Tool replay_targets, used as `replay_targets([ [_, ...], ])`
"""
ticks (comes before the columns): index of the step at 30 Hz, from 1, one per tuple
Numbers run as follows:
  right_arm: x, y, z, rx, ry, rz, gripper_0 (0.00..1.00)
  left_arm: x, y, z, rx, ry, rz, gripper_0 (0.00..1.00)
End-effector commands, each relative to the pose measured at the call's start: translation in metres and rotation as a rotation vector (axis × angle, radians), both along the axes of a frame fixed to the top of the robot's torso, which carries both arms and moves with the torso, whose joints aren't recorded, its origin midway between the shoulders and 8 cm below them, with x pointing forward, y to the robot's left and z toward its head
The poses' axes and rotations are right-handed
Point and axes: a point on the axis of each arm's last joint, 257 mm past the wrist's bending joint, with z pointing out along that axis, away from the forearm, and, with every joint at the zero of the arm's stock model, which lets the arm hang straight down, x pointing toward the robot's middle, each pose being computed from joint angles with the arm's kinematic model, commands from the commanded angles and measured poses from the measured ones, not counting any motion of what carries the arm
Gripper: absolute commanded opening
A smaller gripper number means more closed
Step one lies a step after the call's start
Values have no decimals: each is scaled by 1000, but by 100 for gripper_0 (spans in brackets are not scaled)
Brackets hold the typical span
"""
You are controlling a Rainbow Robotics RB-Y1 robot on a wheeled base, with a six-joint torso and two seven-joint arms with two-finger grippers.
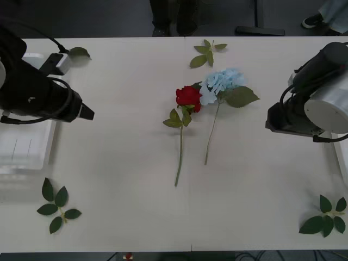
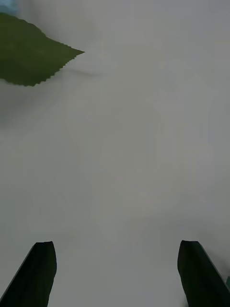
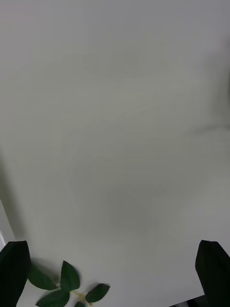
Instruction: Place the red flowers into the right box and the blue flowers into the left box. If a person shows an open palm, hand one flower to the person first, then continue sorting.
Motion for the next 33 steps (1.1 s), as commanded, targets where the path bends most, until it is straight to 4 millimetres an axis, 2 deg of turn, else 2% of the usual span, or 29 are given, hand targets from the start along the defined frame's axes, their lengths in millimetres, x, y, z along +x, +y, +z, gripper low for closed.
replay_targets([
  [1, -2, -16, 37, 7, -34, 9, 73, 8, -4, 19, 5, -50, -17, 100],
  [2, -6, -17, 43, 18, -25, 20, 73, 5, -37, 10, -47, -32, -60, 100],
  [3, -7, -19, 48, 22, -25, 23, 74, 3, -37, 9, -43, -29, -65, 100],
  [4, -11, -22, 57, 36, -18, 30, 73, -3, -52, 7, -68, -13, -90, 100],
  [10, -26, -36, 90, 79, 7, 133, 73, -20, -56, 30, -2, -5, -126, 100],
  [12, -30, -41, 100, 101, 3, 167, 73, -23, -64, 33, -16, 9, -108, 100],
  [16, -43, -46, 110, 110, -3, 309, 73, -25, -101, 32, -56, 29, -66, 100],
  [20, -54, -53, 114, 91, -13, 439, 73, -16, -132, 22, -30, -14, -9, 100],
  [26, -64, -63, 118, 1, -41, 650, 73, -1, -176, -11, -21, -20, 46, 100],
  [33, -65, -64, 119, -117, -66, 863, 73, 13, -198, -45, -32, -1, 81, 100],
])
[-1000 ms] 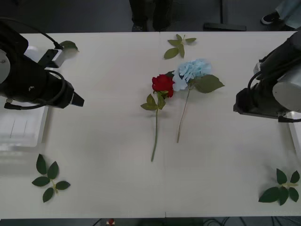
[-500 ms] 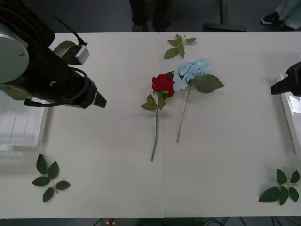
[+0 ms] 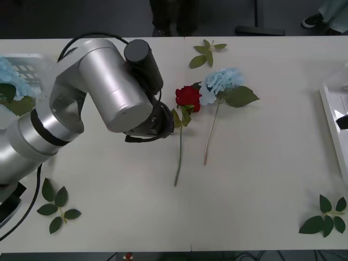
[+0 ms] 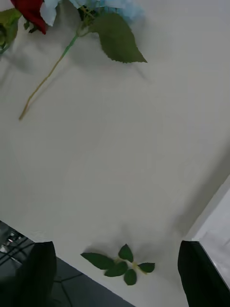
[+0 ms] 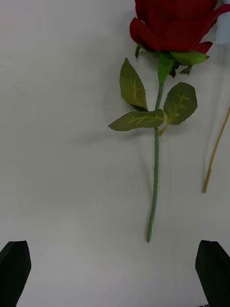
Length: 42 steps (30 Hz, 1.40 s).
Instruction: Place the red flowers into the right box and the blue flowers into the left box. If a person shows an open palm, hand one flower to the person first, then continue sorting.
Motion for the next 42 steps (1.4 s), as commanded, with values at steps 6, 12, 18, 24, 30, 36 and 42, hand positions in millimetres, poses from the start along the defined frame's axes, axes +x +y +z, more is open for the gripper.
replay_targets([
  [6, 8, 13, 5, -100, -129, 269, 73, 31, -31, -15, -33, -55, 48, 100],
  [12, 7, 31, -9, -102, -215, 378, 73, 41, -49, -35, -37, -65, 86, 100],
  [18, -6, 47, -19, -89, -218, 424, 74, 46, -62, -44, -12, -69, 85, 100],
  [24, -15, 68, -21, -34, -225, 449, 74, 55, -62, -56, 16, -80, 90, 100],
  [30, -25, 93, -25, 96, -212, 464, 74, 62, -63, -72, 32, -76, 109, 100],
  [36, -36, 105, -31, 193, -175, 474, 74, 62, -69, -85, 52, -68, 112, 100],
  [42, -38, 119, -41, 221, -165, 489, 74, 53, -82, -91, 45, -51, 97, 100],
])
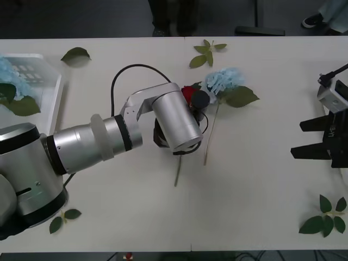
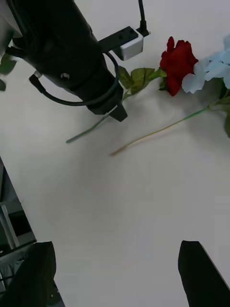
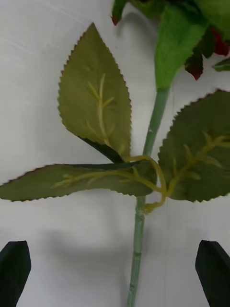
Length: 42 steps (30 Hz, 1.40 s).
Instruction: Place the red flowers into the right box and the blue flowers into the left box. If a person shows an open palm, hand one flower to the person first, then continue sorting.
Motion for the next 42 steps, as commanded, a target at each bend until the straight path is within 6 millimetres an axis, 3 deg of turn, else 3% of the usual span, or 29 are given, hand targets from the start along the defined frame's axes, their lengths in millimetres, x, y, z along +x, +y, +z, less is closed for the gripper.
replay_targets([
  [1, -4, 12, -10, -8, -2, 47, 74, 4, -24, 18, -14, -40, -43, 100],
  [24, 2, 11, -22, 0, 12, 20, 74, 2, -9, 0, 64, -36, -63, 100],
  [30, 2, 11, -22, 0, 12, 20, 74, 2, -8, -2, 79, -46, -76, 74],
  [32, 2, 11, -22, 0, 12, 20, 74, 2, -7, -3, 81, -42, -77, 53],
  [33, 2, 11, -22, 0, 12, 20, 74, 1, -6, -3, 81, -39, -71, 33],
  [34, 2, 11, -22, 0, 12, 20, 74, 2, -6, -3, 85, -40, -74, 23],
  [37, 2, 11, -22, 0, 12, 20, 74, 0, -5, -4, 86, -35, -74, 11],
  [42, 2, 11, -22, 0, 12, 20, 74, 0, -5, -4, 89, -32, -80, 1],
])
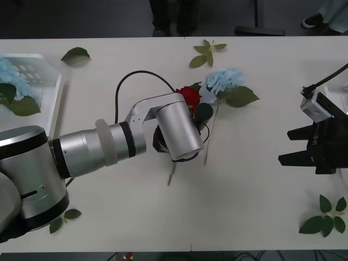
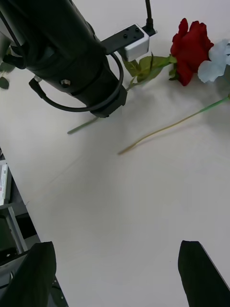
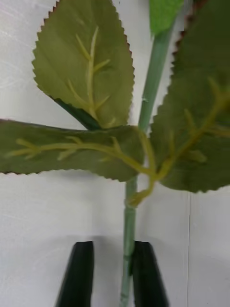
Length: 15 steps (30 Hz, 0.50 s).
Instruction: Place the red flowers into the right box and the blue flowers into the left box. If a person shows an open palm, hand one flower to the person first, then continue sorting.
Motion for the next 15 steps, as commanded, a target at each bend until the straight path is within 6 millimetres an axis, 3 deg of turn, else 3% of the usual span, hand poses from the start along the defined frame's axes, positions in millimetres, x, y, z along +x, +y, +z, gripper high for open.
replay_targets([
  [1, 2, -1, 6, -15, -34, 18, 74, 4, -14, 16, 22, -27, -60, 0],
  [10, 2, -1, 6, -15, -34, 18, 74, 5, -11, 17, 31, -23, -66, 0],
  [15, 2, -1, 6, -15, -34, 18, 74, 12, 3, 31, 27, -6, -94, 0],
])
